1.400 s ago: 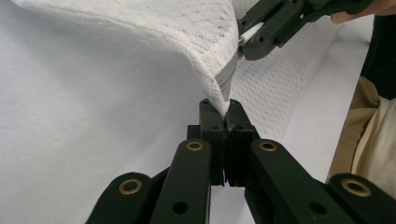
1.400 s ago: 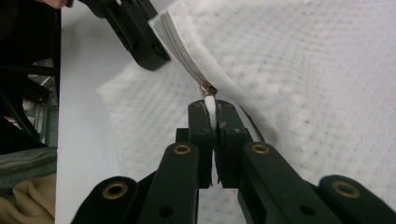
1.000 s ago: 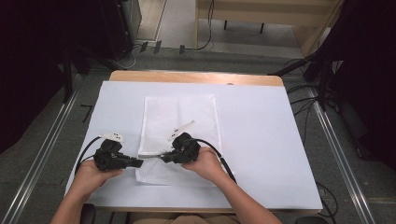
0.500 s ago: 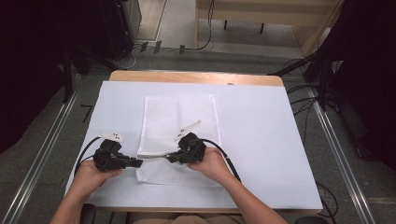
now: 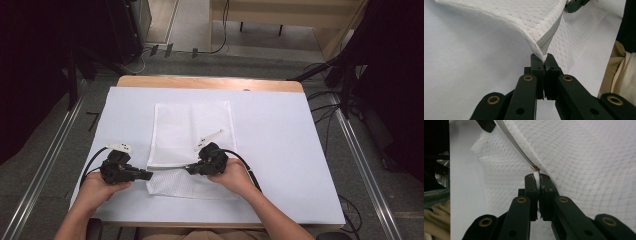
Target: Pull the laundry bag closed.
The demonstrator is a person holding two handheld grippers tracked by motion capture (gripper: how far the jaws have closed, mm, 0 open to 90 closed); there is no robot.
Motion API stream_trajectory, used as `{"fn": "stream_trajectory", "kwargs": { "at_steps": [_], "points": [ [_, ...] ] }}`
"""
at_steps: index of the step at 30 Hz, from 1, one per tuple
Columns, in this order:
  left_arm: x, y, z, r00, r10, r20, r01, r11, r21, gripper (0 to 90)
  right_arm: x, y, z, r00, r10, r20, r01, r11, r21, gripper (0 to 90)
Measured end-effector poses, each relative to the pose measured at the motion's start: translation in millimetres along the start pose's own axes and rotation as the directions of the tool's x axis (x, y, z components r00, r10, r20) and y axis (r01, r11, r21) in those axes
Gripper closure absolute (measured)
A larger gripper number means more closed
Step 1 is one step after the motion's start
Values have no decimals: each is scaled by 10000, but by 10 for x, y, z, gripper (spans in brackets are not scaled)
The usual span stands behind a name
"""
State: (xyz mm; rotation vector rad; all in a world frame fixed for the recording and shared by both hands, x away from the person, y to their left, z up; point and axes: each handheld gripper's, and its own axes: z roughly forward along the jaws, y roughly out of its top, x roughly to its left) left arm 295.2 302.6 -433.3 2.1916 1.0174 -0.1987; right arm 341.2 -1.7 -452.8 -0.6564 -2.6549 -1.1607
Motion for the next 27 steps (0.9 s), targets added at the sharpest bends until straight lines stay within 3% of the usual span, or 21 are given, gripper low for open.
{"fn": "stream_trajectory", "kwargs": {
  "at_steps": [16,27],
  "points": [
    [8,-26,1,9998,-67,202,68,10000,-46,893,-82,-150,-135,9991,408,111,-408,9992,-23,887],
    [17,-39,-3,9998,-72,208,73,10000,-34,893,-105,-183,-177,9990,400,214,-400,9992,10,887]
  ]
}}
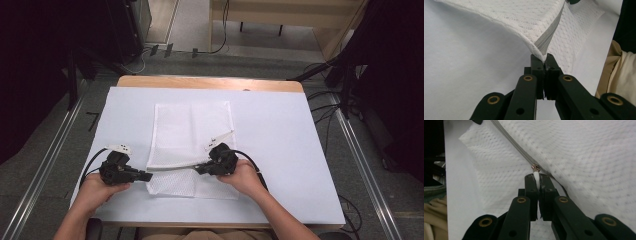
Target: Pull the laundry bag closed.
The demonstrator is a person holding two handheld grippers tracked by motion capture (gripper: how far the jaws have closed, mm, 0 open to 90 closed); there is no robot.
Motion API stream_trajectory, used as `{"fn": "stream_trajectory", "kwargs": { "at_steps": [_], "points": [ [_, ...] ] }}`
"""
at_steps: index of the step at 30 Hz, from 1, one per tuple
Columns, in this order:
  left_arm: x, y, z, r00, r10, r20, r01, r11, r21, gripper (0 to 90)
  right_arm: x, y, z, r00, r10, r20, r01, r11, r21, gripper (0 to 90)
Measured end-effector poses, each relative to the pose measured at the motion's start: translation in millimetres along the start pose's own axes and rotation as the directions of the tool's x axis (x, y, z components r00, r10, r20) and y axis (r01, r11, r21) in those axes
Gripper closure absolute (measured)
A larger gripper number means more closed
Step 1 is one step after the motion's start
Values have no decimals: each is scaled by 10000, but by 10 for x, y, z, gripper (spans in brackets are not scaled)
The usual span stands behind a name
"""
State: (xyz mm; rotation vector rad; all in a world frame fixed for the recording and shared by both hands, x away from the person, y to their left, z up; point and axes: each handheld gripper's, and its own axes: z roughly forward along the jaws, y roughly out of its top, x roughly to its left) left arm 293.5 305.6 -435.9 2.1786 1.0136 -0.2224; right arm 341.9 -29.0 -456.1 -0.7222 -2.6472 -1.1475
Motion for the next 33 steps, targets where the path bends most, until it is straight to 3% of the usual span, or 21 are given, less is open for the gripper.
{"fn": "stream_trajectory", "kwargs": {
  "at_steps": [8,15,33],
  "points": [
    [1,-1,0,10000,-5,-33,5,10000,10,892,-71,-57,-80,9995,236,190,-235,9997,-56,887],
    [-6,0,21,10000,30,-41,-30,9999,131,892,-48,-80,-110,9997,33,240,-36,9999,104,887],
    [12,-8,1,10000,-54,5,54,10000,61,892,-66,-148,-222,9994,136,312,-140,9998,120,887]
  ]
}}
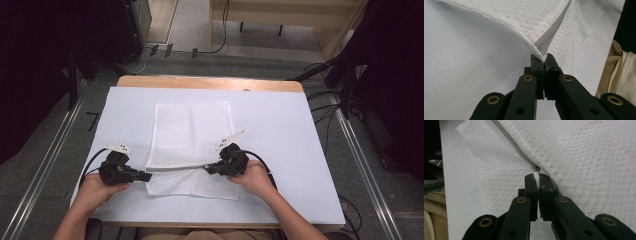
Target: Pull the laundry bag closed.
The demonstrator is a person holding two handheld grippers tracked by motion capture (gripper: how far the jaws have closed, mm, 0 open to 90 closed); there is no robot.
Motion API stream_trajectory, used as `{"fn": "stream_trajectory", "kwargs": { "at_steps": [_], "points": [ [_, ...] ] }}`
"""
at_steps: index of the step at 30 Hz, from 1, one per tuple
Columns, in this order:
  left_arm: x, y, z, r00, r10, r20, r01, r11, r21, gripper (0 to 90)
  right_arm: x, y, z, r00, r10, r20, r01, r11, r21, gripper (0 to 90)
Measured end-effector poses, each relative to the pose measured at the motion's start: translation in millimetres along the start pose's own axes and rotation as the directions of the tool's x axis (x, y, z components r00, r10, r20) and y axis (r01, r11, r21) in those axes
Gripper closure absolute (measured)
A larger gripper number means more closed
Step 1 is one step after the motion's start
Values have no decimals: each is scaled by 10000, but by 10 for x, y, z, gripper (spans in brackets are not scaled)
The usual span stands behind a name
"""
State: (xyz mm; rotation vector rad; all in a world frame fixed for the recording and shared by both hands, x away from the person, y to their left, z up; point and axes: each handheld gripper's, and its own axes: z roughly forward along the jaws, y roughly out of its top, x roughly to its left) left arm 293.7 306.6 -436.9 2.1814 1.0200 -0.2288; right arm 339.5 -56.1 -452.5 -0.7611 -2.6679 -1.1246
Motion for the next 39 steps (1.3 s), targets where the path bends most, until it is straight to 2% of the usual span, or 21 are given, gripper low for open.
{"fn": "stream_trajectory", "kwargs": {
  "at_steps": [5,12,20,25,39],
  "points": [
    [0,-1,-8,10000,31,38,-30,9999,-115,892,-36,-34,-38,9999,19,110,-20,10000,54,886],
    [0,-4,3,10000,17,58,-17,10000,24,892,-48,-80,-75,9998,-186,109,186,9998,42,887],
    [9,-9,13,9999,-2,129,1,9999,106,892,-89,-103,-104,9999,77,116,-78,9999,65,887],
    [15,-12,4,9999,-51,92,50,10000,56,892,-102,-133,-138,9998,-28,184,27,10000,92,887],
    [11,-9,13,9999,-38,124,37,10000,81,892,-196,-255,-306,9989,325,329,-334,9990,299,887]
  ]
}}
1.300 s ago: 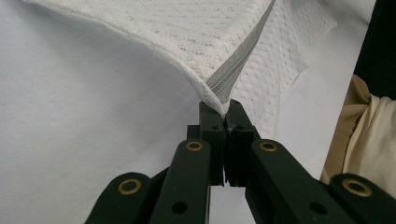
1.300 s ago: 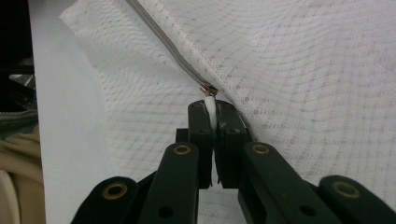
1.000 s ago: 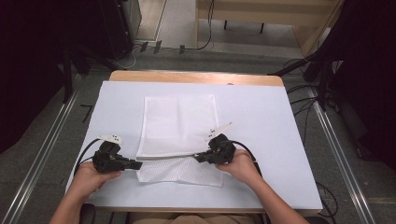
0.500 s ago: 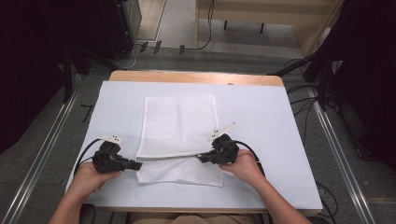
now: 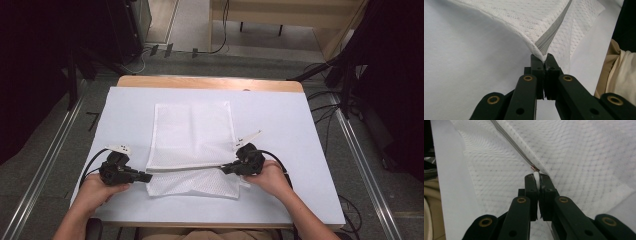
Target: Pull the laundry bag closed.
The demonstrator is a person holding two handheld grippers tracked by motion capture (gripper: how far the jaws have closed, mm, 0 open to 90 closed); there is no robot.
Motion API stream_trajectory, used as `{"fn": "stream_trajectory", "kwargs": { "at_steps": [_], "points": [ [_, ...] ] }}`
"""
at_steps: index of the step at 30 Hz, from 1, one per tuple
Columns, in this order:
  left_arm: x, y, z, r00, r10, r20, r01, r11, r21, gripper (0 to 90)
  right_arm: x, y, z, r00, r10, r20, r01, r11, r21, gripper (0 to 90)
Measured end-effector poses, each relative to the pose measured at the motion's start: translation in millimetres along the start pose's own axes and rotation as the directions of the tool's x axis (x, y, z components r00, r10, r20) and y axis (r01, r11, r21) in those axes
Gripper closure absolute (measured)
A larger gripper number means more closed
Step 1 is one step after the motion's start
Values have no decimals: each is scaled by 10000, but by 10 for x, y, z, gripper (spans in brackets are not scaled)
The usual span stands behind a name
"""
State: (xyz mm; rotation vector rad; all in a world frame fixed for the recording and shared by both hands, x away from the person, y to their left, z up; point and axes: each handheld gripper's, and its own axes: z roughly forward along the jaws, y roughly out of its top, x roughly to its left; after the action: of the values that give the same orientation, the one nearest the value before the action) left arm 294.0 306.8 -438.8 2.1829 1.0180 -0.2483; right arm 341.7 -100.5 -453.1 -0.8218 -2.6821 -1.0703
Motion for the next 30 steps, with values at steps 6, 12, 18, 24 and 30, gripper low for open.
{"fn": "stream_trajectory", "kwargs": {
  "at_steps": [6,12,18,24,30],
  "points": [
    [-10,8,6,10000,33,-10,-33,10000,-56,893,-17,-26,-42,10000,-37,-13,37,10000,-59,887],
    [1,5,-14,9999,-90,-103,89,9999,-72,893,12,-34,-33,9999,-127,-8,127,9999,20,888],
    [4,8,-9,9998,-143,-160,142,9999,-47,894,28,-67,-76,9999,-78,-69,79,9999,67,888],
    [-13,14,-12,9999,-111,-110,110,9998,-150,894,24,-128,-151,10000,-32,25,33,10000,-76,889],
    [-20,30,-17,9998,-160,-121,157,9996,-235,894,34,-164,-178,10000,8,-58,-8,10000,-39,889]
  ]
}}
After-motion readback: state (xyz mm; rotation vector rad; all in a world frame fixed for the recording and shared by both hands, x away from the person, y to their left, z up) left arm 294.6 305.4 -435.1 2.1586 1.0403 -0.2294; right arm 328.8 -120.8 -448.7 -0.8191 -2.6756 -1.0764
